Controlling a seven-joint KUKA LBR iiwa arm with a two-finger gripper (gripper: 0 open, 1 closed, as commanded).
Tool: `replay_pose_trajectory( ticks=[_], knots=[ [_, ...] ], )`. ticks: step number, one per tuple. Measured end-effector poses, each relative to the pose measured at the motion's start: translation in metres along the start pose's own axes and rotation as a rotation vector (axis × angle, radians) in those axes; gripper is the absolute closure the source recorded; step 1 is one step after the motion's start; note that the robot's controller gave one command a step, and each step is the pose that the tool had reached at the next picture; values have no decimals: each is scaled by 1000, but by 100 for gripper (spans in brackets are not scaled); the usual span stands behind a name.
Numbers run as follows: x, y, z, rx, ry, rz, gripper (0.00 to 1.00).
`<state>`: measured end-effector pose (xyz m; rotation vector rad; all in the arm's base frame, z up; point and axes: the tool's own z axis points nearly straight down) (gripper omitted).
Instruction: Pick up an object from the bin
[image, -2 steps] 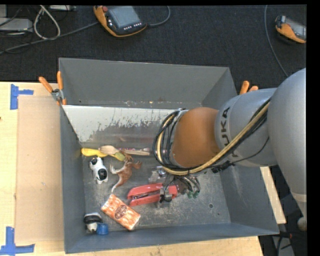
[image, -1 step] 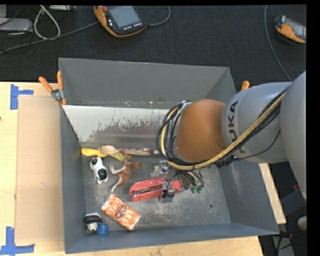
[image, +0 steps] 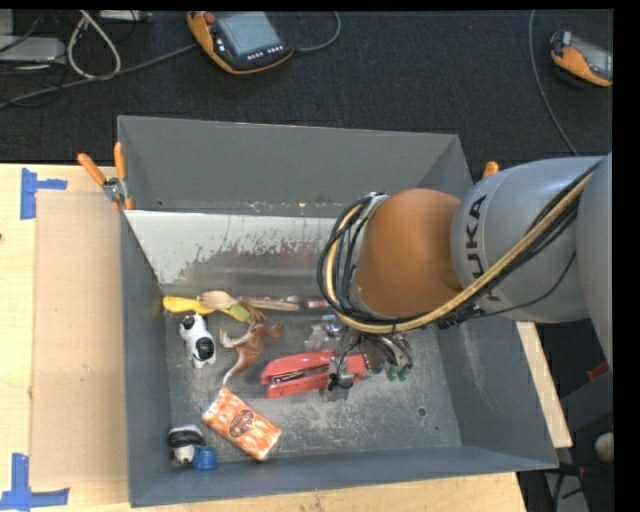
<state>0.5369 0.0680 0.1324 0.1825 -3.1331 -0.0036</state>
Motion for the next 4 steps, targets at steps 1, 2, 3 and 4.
replay_pose_trajectory(
  ticks=[1,2,3,4],
  knots=[
    [1,0,-12,0,2,0,100],
    [1,0,-18,0,2,1,100],
    [3,1,-41,0,10,1,100],
    [1,1,-72,0,1,1,100]
  ],
)
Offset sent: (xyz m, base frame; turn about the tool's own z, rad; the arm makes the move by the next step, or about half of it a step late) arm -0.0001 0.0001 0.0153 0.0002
